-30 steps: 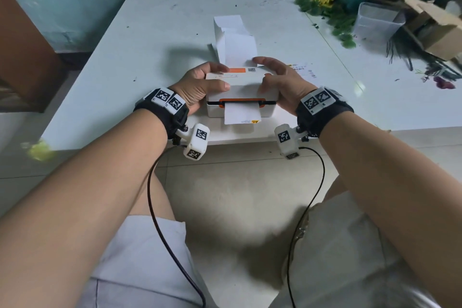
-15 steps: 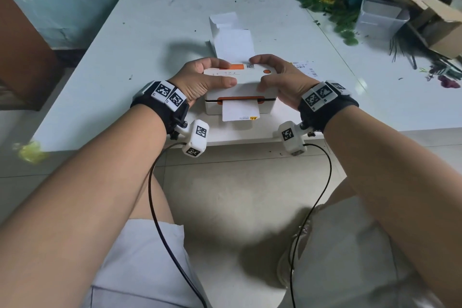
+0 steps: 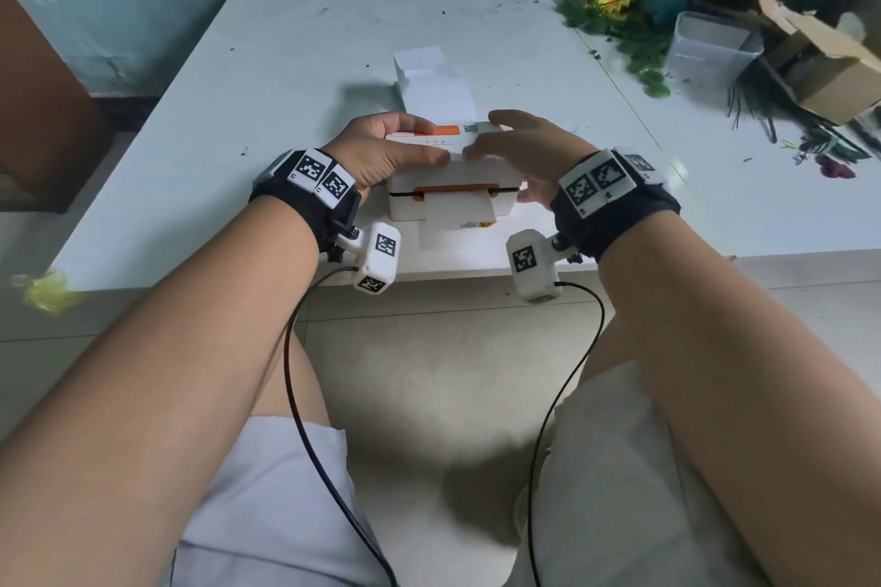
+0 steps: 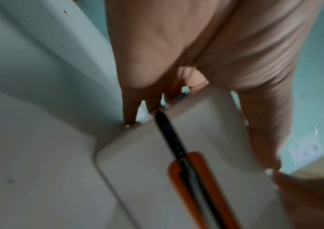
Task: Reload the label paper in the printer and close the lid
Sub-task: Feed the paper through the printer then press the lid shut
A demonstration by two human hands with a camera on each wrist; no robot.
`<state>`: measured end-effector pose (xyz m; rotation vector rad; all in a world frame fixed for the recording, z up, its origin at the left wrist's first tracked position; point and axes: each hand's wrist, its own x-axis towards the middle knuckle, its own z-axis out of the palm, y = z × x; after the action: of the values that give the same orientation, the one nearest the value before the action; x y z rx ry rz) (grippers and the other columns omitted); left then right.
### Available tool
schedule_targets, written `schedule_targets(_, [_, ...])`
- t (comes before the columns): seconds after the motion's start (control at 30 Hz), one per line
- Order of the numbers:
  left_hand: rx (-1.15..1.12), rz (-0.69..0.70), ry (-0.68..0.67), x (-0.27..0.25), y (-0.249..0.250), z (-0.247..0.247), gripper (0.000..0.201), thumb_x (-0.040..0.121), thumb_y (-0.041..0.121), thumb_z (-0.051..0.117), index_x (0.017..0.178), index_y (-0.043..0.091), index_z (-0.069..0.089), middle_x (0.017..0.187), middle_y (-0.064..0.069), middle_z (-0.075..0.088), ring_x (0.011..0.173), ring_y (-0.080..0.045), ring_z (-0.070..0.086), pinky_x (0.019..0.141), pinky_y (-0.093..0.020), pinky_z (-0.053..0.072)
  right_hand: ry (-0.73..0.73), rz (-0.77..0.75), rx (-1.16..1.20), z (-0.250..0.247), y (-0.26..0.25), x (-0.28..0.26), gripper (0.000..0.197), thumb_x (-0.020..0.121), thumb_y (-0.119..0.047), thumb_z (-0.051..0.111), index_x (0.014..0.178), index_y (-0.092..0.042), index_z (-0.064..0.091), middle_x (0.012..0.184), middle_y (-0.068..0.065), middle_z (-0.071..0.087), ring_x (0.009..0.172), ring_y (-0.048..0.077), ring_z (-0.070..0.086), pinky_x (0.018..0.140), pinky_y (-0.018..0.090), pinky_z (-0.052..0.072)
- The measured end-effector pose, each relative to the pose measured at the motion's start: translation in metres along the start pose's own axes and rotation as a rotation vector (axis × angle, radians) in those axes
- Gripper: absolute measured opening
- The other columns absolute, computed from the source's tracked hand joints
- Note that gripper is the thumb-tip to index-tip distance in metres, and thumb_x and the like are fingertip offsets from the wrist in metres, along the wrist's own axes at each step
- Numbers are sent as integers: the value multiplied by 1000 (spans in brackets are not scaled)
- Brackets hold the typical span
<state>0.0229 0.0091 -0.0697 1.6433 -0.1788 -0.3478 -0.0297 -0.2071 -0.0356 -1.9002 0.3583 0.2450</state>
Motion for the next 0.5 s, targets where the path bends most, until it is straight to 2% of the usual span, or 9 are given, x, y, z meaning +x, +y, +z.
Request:
schedule_targets(0.07, [17, -34, 24, -2, 3, 0, 69, 37, 35, 106, 100, 22, 82, 119, -9, 81, 122, -28, 73, 109, -47, 57, 41, -5, 43, 4, 2, 1, 99, 67, -42, 86, 159, -36, 49, 156, 1, 58, 136, 33, 62, 104, 62, 58])
schedule_targets(0.13, [61, -53, 59, -3, 8, 1, 73, 33, 42, 110, 99, 25, 84, 115, -4, 82, 122, -24, 73, 112, -48, 54, 105, -9, 26, 7, 2, -3, 86, 77, -40, 85, 157, -36, 54, 150, -2, 63, 132, 29, 66, 109, 55, 58])
schedule_targets(0.2, [77, -77, 95, -9, 15, 4, 64, 47, 34, 108, 105, 25, 83, 117, -3, 81, 120, -21, 74, 107, -40, 57, 132, -30, -20, 9, -2, -10, 71, 92, -39, 82, 157, -36, 53, 152, -3, 61, 133, 25, 64, 110, 44, 55])
schedule_targets(0.23, [91, -101, 116, -12, 17, 4, 63, 54, 30, 107, 112, 26, 81, 119, -1, 80, 119, -20, 74, 100, -39, 59, 129, -40, -51, 8, -3, -14, 66, 97, -39, 78, 158, -35, 52, 153, -3, 59, 132, 24, 63, 106, 39, 55])
schedule_targets(0.3, [135, -144, 157, -14, 18, 3, 73, 58, 34, 105, 125, 30, 76, 123, 3, 76, 113, -19, 74, 93, -48, 62, 134, -47, -81, 5, -5, -18, 64, 101, -40, 74, 160, -35, 50, 152, -3, 58, 122, 21, 63, 93, 32, 54])
schedule_targets(0.37, [100, -179, 242, -17, 18, 1, 71, 72, 29, 99, 136, 24, 69, 126, 1, 71, 115, -21, 68, 93, -55, 62, 140, -55, -83, 4, -6, -24, 64, 103, -40, 72, 162, -35, 47, 148, -2, 59, 107, 17, 63, 78, 24, 51])
schedule_targets(0.4, [69, -203, 289, -16, 17, 0, 66, 78, 25, 96, 137, 17, 67, 126, -4, 69, 116, -26, 66, 95, -57, 62, 139, -59, -80, 4, -7, -26, 66, 104, -40, 72, 164, -34, 45, 148, -2, 60, 104, 16, 62, 75, 23, 51])
schedule_targets(0.43, [57, -219, 321, -16, 16, -2, 55, 82, 22, 92, 130, 11, 67, 124, -10, 69, 116, -30, 67, 95, -58, 62, 140, -63, -73, 4, -6, -27, 68, 104, -39, 72, 165, -33, 42, 152, -2, 60, 108, 17, 63, 75, 23, 52])
schedule_targets(0.5, [28, -216, 329, -19, 17, -3, 25, 86, 18, 87, 100, 9, 70, 119, -21, 72, 110, -36, 73, 90, -60, 63, 155, -69, -49, 4, -5, -27, 72, 103, -39, 74, 166, -34, 39, 159, -3, 58, 117, 20, 61, 73, 23, 51])
